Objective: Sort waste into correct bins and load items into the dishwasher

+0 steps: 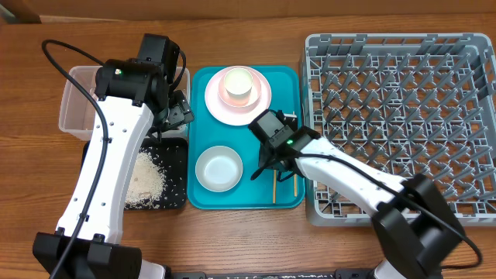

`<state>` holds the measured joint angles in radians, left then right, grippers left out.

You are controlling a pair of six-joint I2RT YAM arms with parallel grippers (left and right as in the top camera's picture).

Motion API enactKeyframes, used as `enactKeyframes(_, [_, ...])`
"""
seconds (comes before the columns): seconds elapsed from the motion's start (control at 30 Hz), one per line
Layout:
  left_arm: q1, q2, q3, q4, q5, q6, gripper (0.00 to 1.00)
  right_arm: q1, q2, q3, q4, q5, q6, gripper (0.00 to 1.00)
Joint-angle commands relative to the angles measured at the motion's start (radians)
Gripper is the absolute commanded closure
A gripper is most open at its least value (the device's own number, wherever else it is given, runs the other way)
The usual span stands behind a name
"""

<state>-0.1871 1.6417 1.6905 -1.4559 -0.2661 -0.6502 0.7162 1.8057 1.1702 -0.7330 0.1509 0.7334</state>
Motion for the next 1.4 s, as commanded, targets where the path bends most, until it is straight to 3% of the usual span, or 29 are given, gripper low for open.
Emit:
enactKeyframes(0.0, [0.003,-0.010,0.014,-0.002,-0.010,0.008,0.00,0.008,0.042,-0.006,0.011,0.021,0.004,0.73])
enactKeyframes(0.6, [0.003,-0.010,0.014,-0.002,-0.010,0.008,0.00,0.008,0.071,-0.060,0.097,0.021,0.003,0.73])
enactKeyframes(0.83, [0.003,-0.010,0.014,-0.002,-0.008,0.008,0.00,0.008,0.071,-0.060,0.100,0.021,0.003,0.86])
enactKeyframes(1.37, [0.003,-0.010,0.014,0.002,-0.006,0.008,0.00,0.008,0.071,-0.063,0.072,0.032,-0.032,0.89])
